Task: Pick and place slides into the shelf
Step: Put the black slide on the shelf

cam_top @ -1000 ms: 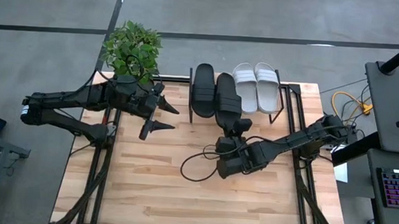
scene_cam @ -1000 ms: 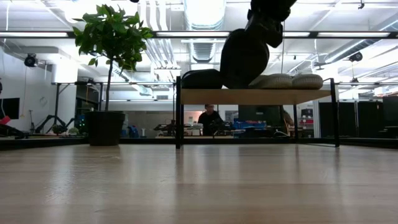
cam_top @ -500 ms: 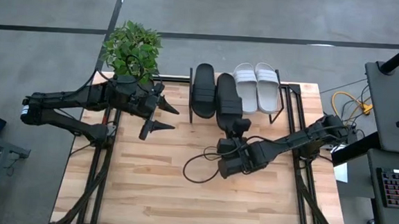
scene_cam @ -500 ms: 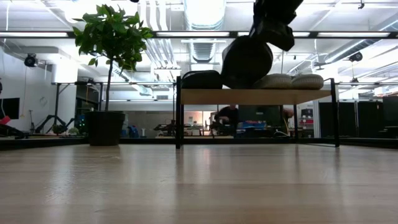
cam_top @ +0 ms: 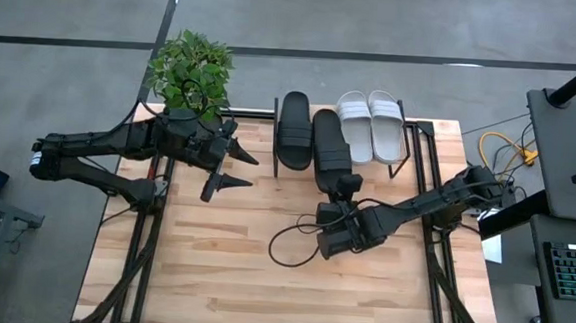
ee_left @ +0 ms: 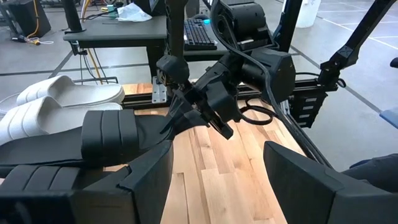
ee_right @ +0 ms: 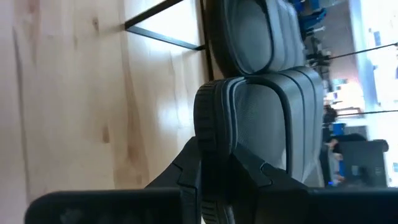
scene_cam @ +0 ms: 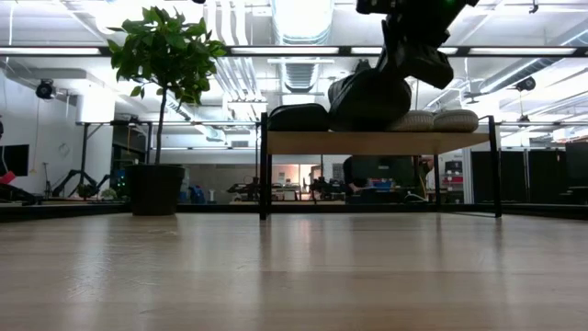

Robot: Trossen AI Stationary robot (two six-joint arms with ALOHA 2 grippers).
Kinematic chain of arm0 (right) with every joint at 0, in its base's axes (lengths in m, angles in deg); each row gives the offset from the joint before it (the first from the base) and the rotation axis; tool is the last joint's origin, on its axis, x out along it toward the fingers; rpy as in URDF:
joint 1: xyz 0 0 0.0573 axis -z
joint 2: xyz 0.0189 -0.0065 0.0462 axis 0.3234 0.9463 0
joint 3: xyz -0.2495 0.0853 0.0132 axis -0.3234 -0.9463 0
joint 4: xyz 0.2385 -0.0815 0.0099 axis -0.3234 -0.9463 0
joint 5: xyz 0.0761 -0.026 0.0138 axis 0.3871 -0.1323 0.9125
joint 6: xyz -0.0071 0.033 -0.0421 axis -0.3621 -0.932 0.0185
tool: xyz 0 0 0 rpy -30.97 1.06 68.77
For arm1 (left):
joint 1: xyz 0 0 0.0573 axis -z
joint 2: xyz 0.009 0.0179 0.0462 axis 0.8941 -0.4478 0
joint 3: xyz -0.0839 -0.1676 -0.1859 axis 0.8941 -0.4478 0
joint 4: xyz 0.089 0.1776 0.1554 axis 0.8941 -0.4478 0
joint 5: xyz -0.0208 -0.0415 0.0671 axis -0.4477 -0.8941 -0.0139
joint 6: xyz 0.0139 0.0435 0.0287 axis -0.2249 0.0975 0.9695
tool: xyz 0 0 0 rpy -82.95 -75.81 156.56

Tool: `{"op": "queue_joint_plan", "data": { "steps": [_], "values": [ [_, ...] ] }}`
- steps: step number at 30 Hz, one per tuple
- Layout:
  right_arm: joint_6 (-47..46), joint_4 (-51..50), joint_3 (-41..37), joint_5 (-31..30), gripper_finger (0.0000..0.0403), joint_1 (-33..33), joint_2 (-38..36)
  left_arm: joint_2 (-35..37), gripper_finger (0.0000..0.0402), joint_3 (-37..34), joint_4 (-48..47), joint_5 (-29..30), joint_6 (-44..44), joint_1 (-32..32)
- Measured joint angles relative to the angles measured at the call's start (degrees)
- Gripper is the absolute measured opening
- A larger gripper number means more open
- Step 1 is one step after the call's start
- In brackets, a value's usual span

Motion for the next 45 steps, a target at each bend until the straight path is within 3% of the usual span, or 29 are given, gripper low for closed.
{"op": "queue_joint_plan", "data": {
  "steps": [6, 20, 34, 45],
  "values": [
    [2.9, 5.5, -1.4, 3.9, 0.0037, 1.9, 0.2, 0.0, 0.0235, 0.0, 0.1, 0.0, 0.0, 0.0],
    [0.5, 5.0, -1.6, 7.2, 0.0037, 2.4, 0.2, 0.0, 0.0235, 0.0, -0.1, -0.2, 0.0, 0.0],
    [0.2, 4.8, -0.3, -1.8, 0.0037, 2.8, 0.1, 0.0, 0.0235, 0.0, -0.1, -0.4, -1.0, 0.4],
    [-1.8, 5.8, -1.1, -1.5, 0.0037, 4.6, 0.2, 0.0, 0.0235, 0.0, -0.1, -0.4, -1.3, 0.7]
  ]
}}
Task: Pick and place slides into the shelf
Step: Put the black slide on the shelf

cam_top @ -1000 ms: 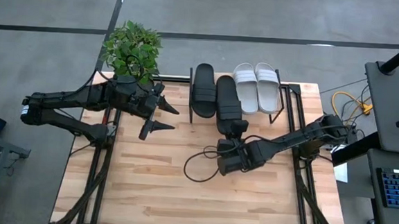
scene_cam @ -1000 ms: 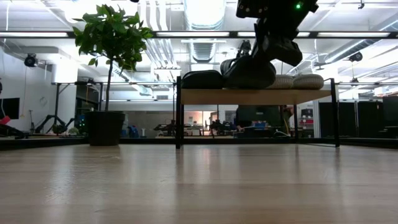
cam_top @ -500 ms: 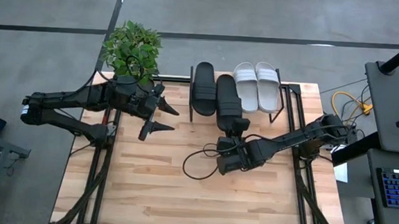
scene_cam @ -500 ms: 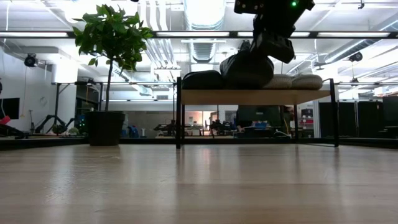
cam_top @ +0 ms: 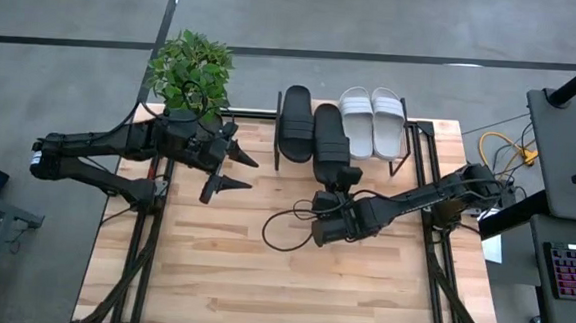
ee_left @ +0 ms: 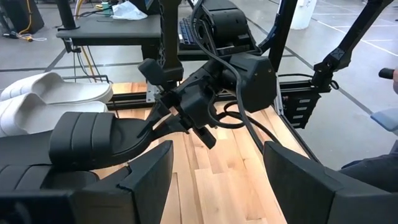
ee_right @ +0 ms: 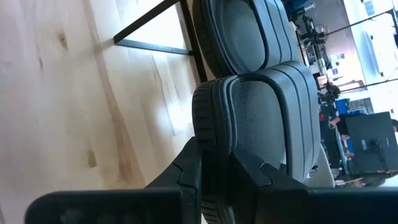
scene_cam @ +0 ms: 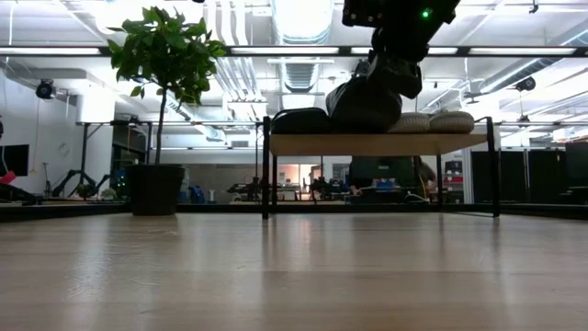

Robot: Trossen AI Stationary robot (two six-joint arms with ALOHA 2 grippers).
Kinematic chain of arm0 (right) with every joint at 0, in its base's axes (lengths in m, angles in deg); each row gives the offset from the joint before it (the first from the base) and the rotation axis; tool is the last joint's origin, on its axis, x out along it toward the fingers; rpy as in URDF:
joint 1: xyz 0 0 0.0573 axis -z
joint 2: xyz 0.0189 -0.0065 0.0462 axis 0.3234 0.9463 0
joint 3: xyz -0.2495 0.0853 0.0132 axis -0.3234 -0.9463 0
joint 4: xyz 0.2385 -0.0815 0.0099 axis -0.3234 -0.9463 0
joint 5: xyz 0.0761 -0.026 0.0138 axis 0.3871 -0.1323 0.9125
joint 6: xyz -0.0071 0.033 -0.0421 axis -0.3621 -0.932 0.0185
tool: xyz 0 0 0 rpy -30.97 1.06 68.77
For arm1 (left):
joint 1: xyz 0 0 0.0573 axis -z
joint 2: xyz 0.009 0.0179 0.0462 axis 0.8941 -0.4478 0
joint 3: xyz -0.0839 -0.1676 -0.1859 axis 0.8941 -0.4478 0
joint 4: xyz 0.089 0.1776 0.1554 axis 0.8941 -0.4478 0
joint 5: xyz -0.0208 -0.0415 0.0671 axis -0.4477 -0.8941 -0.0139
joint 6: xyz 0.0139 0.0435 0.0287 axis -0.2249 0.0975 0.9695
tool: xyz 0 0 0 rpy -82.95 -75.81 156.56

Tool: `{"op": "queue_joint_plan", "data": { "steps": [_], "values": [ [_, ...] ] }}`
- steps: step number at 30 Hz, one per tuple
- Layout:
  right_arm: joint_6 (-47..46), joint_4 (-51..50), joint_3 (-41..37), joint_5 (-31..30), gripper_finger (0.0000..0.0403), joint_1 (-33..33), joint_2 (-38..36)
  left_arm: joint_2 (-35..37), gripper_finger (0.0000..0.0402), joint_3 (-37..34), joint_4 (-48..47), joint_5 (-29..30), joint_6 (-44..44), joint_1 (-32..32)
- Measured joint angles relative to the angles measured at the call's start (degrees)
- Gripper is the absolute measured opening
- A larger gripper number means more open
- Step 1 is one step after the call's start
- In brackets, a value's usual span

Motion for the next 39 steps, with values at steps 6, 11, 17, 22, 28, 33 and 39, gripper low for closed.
{"op": "queue_joint_plan", "data": {
  "steps": [6, 11, 17, 22, 28, 33, 39],
  "values": [
    [-0.1, 0.0, 0.0, 0.7, 0.0057, 0.0, 0.0, 0.0, 0.0235, 0.0, 0.0, 0.0, 0.0, 0.0],
    [-2.3, -0.2, 0.0, 1.2, 0.0092, 0.0, 0.0, 0.0, 0.0235, 0.0, 0.0, 0.0, 0.0, 0.0],
    [-4.1, -0.6, -0.1, 8.4, 0.0102, 0.1, -0.1, 0.0, 0.0235, 0.0, 0.0, 0.0, 0.0, 0.0],
    [-4.4, -0.6, -0.1, 7.9, 0.0103, 0.0, -0.1, 0.0, 0.0235, 0.0, 0.0, 0.0, 0.0, 0.0],
    [-4.3, -0.9, 0.4, 9.0, 0.0128, 0.0, -0.3, 0.0, 0.0235, 0.0, 0.0, 0.0, -0.1, 0.2],
    [-4.9, -2.0, 1.2, 9.0, 0.016, -0.1, -0.3, 0.0, 0.0235, 0.0, 0.0, 0.0, -0.1, 0.3],
    [-5.2, -3.9, 2.2, 9.5, 0.0191, -0.2, -0.3, 0.0, 0.0235, 0.0, 0.0, 0.0, -0.1, 0.3]
  ]
}}
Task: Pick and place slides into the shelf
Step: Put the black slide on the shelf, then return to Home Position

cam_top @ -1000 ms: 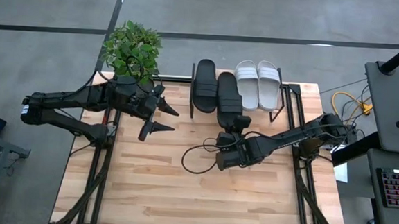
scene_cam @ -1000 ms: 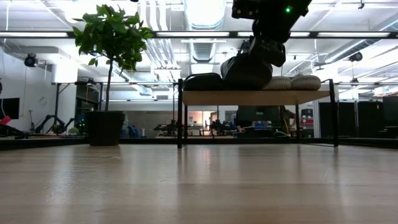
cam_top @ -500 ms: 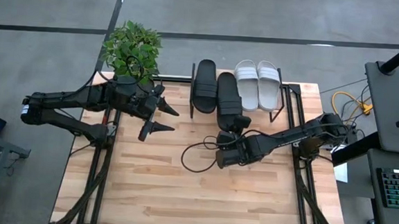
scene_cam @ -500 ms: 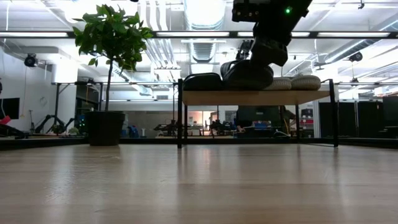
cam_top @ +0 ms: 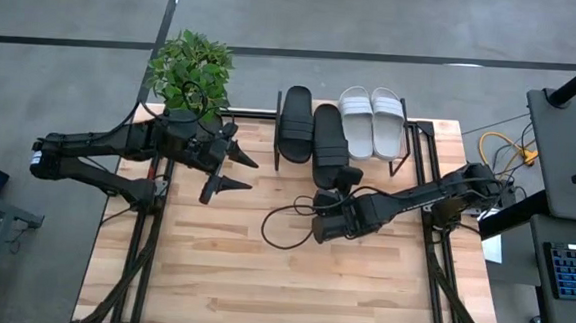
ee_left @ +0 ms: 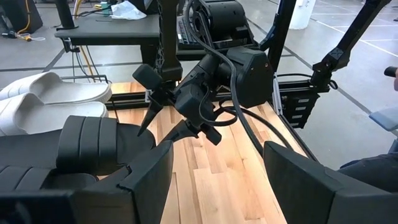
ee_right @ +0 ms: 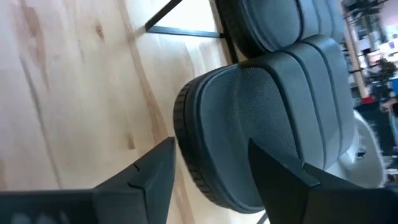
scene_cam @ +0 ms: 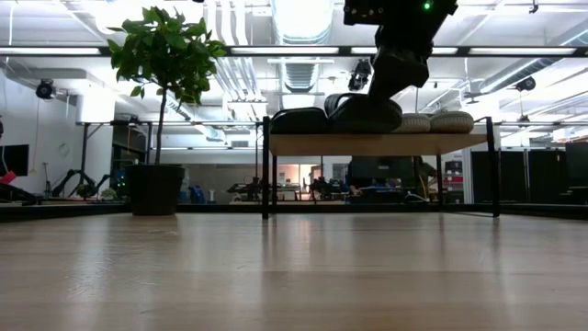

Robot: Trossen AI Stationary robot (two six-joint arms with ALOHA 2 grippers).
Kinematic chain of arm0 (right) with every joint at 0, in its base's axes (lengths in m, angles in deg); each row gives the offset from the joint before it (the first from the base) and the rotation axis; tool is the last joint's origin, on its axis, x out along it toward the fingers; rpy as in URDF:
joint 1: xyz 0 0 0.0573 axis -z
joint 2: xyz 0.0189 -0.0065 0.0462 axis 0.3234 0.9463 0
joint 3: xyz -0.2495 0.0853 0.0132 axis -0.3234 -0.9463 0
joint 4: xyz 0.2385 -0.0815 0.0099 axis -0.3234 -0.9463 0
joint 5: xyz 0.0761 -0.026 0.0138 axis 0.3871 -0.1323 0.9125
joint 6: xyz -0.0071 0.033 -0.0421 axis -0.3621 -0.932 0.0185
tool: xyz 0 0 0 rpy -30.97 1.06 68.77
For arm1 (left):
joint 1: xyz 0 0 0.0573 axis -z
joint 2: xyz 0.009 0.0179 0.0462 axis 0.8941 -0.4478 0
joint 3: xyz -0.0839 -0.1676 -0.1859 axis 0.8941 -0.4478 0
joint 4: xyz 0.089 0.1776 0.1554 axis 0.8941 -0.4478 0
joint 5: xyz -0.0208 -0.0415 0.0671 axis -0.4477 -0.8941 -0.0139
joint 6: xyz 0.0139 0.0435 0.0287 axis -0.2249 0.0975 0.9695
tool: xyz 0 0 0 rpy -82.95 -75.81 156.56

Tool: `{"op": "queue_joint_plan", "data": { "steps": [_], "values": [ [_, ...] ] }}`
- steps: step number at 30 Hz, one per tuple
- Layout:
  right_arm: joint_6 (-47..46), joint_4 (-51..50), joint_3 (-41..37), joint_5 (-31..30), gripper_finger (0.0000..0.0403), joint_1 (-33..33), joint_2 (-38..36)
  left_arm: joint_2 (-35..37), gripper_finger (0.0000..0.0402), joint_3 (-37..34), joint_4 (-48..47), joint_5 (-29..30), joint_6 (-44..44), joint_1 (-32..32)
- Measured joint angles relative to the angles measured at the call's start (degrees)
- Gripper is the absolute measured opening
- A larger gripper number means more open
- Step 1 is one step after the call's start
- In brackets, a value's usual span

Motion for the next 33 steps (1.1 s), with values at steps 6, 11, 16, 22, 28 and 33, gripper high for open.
{"op": "queue_joint_plan", "data": {
  "steps": [6, 11, 16, 22, 28, 33],
  "values": [
    [-0.9, -1.1, 1.7, 2.0, 0.0201, -0.5, 0.0, 0.0, 0.0235, 0.0, 0.0, 0.0, 0.0, 0.0],
    [-0.8, -1.5, 2.5, 2.2, 0.0201, -1.0, -0.2, 0.0, 0.0235, 0.0, 0.0, 0.0, 0.0, 0.0],
    [-1.7, -2.8, 4.3, 2.3, 0.0201, -2.4, -0.7, 0.0, 0.0235, 0.0, 0.0, 0.0, 0.0, 0.0],
    [-0.8, -2.9, 6.9, 2.3, 0.0201, -4.7, -2.2, 0.0, 0.0235, 0.0, 0.0, 0.0, 0.0, 0.0],
    [0.6, -2.0, 9.2, 2.3, 0.0201, -7.7, -4.2, 0.0, 0.0235, -0.1, 1.1, 0.0, 0.0, 0.1],
    [11.2, 16.1, 7.9, 5.6, 0.0191, -11.4, -8.2, 0.1, 0.0235, -0.1, 8.4, 1.7, 3.3, 0.4]
  ]
}}
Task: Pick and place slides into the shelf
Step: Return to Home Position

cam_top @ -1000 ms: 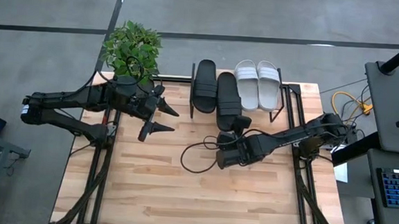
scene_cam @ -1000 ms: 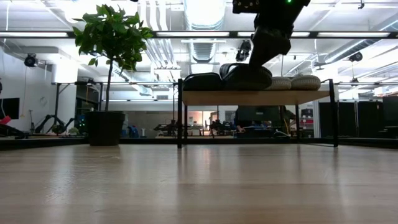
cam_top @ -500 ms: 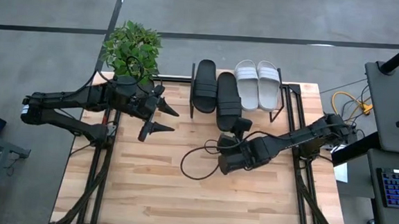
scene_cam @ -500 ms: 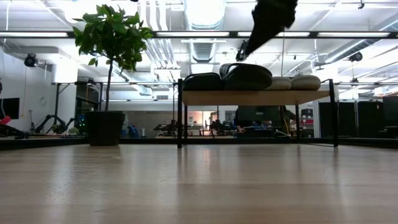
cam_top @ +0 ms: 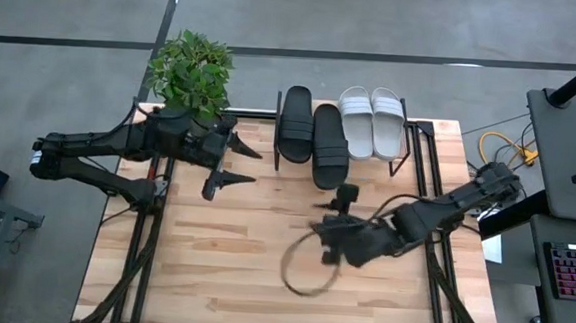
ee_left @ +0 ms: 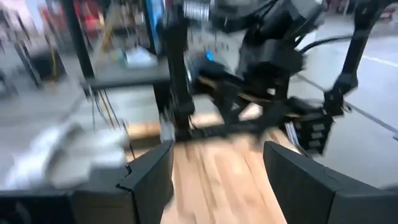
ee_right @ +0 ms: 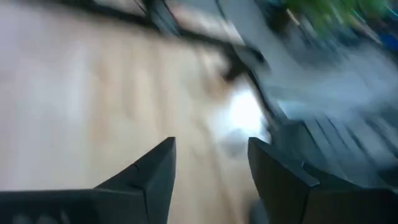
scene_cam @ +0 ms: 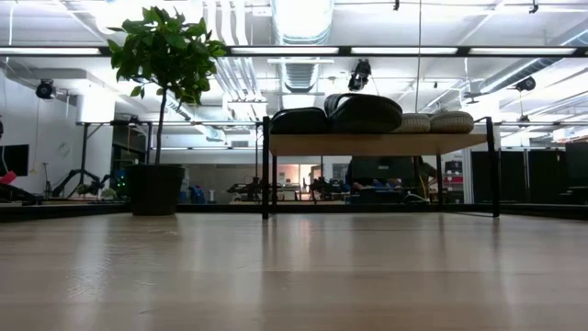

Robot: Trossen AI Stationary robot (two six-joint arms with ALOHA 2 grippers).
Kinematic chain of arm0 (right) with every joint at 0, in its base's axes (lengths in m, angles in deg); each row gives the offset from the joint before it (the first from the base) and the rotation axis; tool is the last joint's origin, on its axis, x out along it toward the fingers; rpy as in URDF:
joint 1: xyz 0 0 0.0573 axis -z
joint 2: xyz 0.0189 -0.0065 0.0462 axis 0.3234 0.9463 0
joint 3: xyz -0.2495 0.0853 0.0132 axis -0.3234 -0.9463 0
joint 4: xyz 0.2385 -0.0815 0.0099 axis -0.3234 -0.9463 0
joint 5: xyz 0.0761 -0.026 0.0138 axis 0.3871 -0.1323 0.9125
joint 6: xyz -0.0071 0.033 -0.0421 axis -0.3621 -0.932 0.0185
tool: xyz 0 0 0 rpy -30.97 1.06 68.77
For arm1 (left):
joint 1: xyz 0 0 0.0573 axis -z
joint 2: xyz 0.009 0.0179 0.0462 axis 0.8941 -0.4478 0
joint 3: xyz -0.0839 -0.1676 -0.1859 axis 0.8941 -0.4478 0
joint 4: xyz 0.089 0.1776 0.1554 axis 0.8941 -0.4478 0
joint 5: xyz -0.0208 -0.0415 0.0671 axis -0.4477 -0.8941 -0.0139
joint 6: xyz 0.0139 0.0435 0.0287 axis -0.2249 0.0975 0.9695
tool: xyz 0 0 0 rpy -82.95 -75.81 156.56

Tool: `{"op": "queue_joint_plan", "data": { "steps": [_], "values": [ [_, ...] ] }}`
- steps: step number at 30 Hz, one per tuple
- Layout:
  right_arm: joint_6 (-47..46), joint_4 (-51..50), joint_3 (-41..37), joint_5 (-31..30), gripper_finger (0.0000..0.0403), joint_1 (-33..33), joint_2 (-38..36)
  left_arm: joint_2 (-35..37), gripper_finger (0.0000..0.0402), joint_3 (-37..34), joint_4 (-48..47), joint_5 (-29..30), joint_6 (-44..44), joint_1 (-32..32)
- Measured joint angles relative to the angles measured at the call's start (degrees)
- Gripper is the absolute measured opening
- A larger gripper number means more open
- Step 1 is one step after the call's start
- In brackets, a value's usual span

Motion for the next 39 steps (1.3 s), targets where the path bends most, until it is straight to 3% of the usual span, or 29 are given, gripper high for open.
{"op": "queue_joint_plan", "data": {
  "steps": [4, 6, 12, 19, 28, 32, 35, 39],
  "values": [
    [9.9, 19.3, -3.7, 13.9, 0.0168, -0.8, -4.8, -0.1, 0.0235, 0.0, 6.2, 2.0, 2.9, 1.1],
    [11.0, 25.9, -6.6, 17.4, 0.0154, -0.8, -7.8, -0.1, 0.0235, 0.0, 6.6, 5.5, 4.4, 2.4],
    [11.4, 34.3, -17.3, 17.2, 0.0099, -0.3, -19.1, 0.0, 0.0235, 0.0, 6.3, 20.9, 10.2, 8.5],
    [10.4, 41.1, -31.1, 15.6, 0.0016, -0.4, -32.6, 0.7, 0.0234, -2.0, 5.2, 26.5, 10.3, 13.0],
    [7.7, 43.1, -44.8, 14.4, 0.0009, -0.4, -42.8, 6.5, 0.0234, -9.9, 9.9, 30.1, 8.6, 14.4],
    [8.4, 46.1, -49.2, 29.4, 0.0009, 0.2, -44.2, 9.9, 0.0234, -12.9, 12.0, 30.1, 8.6, 14.4],
    [11.0, 56.0, -53.0, 37.9, 0.0009, 1.7, -42.9, 11.6, 0.0234, -14.5, 13.6, 30.1, 8.7, 14.4],
    [14.4, 67.6, -58.0, 40.7, 0.0008, 6.8, -40.4, 12.8, 0.0234, -16.8, 15.8, 30.1, 8.8, 14.4]
  ]
}}
